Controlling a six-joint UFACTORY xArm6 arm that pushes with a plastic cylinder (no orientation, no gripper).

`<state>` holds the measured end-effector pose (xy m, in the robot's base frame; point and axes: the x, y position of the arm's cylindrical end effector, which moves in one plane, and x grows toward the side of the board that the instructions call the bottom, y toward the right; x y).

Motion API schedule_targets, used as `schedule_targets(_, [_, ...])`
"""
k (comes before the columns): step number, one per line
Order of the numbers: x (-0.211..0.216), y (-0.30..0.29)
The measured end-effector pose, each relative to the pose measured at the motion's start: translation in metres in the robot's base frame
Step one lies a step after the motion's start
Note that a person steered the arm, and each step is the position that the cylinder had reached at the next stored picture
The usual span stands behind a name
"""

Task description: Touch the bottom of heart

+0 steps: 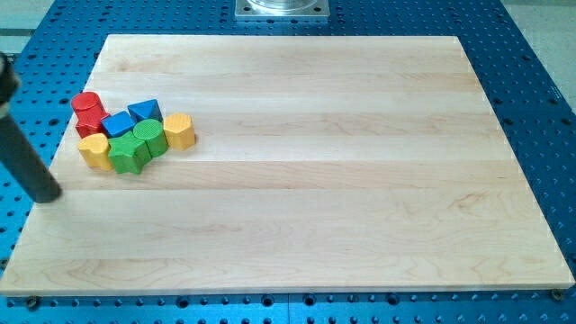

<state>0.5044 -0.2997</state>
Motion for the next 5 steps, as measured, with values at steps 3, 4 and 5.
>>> schedule_targets(3, [-0.003, 0.031])
schedule_targets(4, [-0.015, 0.037])
schedule_targets(5, [-0.019, 0.079])
